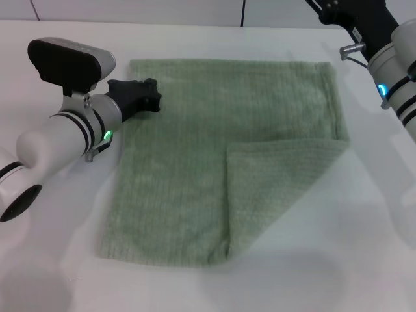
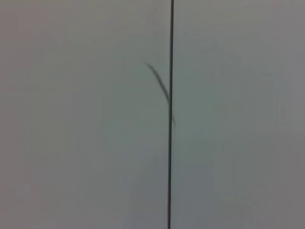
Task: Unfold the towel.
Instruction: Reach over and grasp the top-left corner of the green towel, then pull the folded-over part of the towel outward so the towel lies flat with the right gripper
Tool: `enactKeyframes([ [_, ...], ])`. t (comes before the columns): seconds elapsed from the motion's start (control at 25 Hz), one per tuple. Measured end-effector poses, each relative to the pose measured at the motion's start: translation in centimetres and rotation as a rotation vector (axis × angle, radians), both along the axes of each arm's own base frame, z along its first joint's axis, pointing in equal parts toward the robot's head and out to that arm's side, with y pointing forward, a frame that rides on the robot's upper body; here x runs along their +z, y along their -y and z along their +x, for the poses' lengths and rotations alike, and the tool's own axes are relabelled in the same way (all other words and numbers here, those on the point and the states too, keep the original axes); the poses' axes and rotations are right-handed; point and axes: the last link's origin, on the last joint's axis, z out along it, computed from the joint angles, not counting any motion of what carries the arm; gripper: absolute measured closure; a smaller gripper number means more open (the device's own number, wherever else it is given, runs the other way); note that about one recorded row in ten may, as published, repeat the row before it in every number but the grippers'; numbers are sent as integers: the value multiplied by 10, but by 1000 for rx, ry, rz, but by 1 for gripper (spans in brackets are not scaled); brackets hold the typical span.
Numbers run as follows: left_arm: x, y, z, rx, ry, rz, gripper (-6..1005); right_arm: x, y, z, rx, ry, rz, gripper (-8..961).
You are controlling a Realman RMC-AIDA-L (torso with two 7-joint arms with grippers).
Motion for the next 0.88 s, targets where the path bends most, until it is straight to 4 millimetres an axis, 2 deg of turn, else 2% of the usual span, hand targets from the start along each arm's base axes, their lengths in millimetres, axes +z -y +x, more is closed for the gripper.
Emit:
enactKeyframes([
  [0.6, -1, 2, -5, 26, -12, -5, 997, -4, -3, -5, -20, -10, -27, 131],
  [0.72, -1, 2, -4, 25, -7, -4, 997, -6, -5, -11, -19, -18, -40, 131],
  [0.88, -1, 2, -3, 19, 0, -3, 996, -15, -10, -34, -34, -61, -131, 131],
])
